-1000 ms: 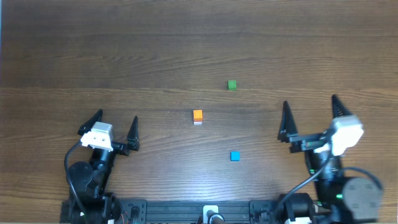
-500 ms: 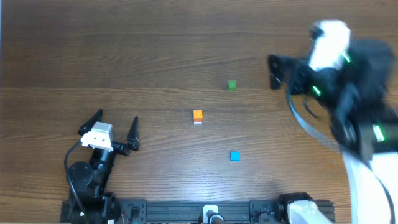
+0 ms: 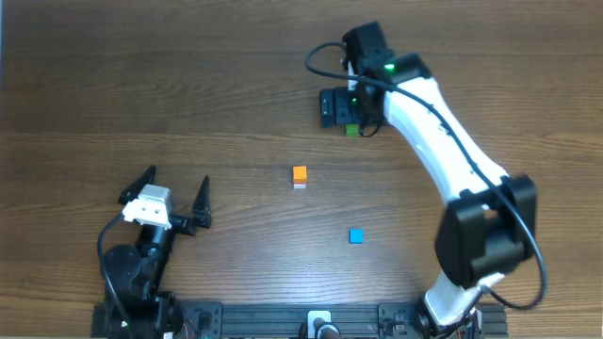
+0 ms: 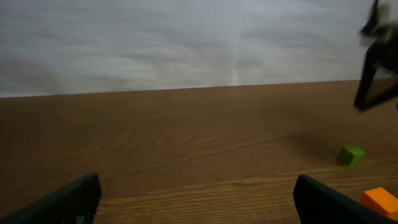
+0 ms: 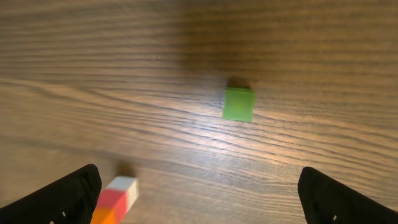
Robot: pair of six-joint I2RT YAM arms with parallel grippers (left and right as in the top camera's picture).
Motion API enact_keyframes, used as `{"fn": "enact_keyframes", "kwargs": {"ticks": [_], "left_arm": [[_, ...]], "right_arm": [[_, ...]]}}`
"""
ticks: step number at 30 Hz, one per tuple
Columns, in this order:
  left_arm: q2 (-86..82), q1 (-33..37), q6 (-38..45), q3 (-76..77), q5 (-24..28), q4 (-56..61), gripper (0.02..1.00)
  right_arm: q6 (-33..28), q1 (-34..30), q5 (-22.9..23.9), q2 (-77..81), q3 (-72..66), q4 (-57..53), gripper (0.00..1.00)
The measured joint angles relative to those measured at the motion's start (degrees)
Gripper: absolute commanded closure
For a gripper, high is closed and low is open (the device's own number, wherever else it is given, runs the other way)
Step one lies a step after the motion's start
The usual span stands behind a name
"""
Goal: Stack Cubes
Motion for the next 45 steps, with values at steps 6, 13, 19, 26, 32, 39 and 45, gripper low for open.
{"fn": "enact_keyframes", "kwargs": {"ticks": [6, 13, 19, 26, 32, 39, 45], "left_arm": [[0.0, 0.0, 0.0, 0.0, 0.0, 0.0, 0.018], [0.0, 0.0, 0.0, 0.0, 0.0, 0.0, 0.018], [0.0, 0.0, 0.0, 0.0, 0.0, 0.0, 0.018], [0.0, 0.0, 0.0, 0.0, 0.0, 0.0, 0.018], [0.0, 0.0, 0.0, 0.0, 0.0, 0.0, 0.023], [0.0, 0.0, 0.0, 0.0, 0.0, 0.0, 0.018], [0.0, 0.0, 0.0, 0.0, 0.0, 0.0, 0.018]], "right_arm": [[1.6, 0.3, 4.5, 4.4, 0.0, 0.2, 0.007], [2.3, 0.3, 6.8, 8.4, 0.0, 2.4, 0.007], [2.9, 0.3, 7.0, 12.6, 0.0, 4.6, 0.014], [4.0, 0.1, 7.0, 15.3, 0.0, 5.5, 0.222], [3.8, -0.5, 7.0, 15.3, 0.0, 5.6, 0.577], [3.6, -0.7, 7.0, 15.3, 0.0, 6.3, 0.713], [3.5, -0.7, 7.0, 15.3, 0.0, 6.4, 0.774]]}}
